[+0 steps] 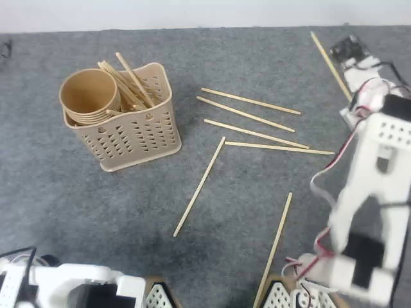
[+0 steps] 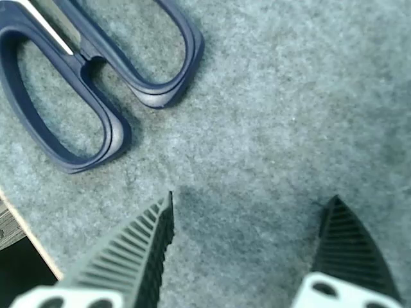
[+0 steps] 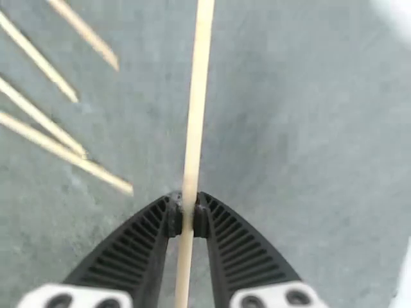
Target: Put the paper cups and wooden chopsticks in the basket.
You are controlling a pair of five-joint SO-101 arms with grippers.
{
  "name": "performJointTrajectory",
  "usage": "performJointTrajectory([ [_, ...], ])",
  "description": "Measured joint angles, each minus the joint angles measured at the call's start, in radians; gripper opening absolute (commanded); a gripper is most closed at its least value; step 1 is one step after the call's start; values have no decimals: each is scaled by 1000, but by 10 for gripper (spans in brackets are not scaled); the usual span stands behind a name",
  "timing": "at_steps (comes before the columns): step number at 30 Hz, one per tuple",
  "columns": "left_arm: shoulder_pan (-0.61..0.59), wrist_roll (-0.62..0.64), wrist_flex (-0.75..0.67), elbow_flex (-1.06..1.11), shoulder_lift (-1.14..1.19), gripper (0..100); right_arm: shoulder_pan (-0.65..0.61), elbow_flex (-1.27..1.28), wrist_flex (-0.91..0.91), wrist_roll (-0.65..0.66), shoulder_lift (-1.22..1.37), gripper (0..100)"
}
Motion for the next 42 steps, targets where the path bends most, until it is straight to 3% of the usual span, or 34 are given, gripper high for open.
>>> performJointTrajectory([
  [3, 0, 0, 0, 0, 0, 345, -130, 0, -5, -97, -147, 7],
  [8, 0, 0, 0, 0, 0, 345, -451, -2, -124, -242, -302, 7],
  [12, 0, 0, 0, 0, 0, 345, -744, -2, -245, -373, -330, 7],
  [16, 0, 0, 0, 0, 0, 345, -919, -2, -417, -529, -325, 7],
  [21, 0, 0, 0, 0, 0, 345, -945, -5, -637, -703, -218, 7],
  [28, 0, 0, 0, 0, 0, 345, -945, -5, -756, -801, 12, 7],
  [42, 0, 0, 0, 0, 0, 345, -977, 21, -870, -822, 290, 42],
])
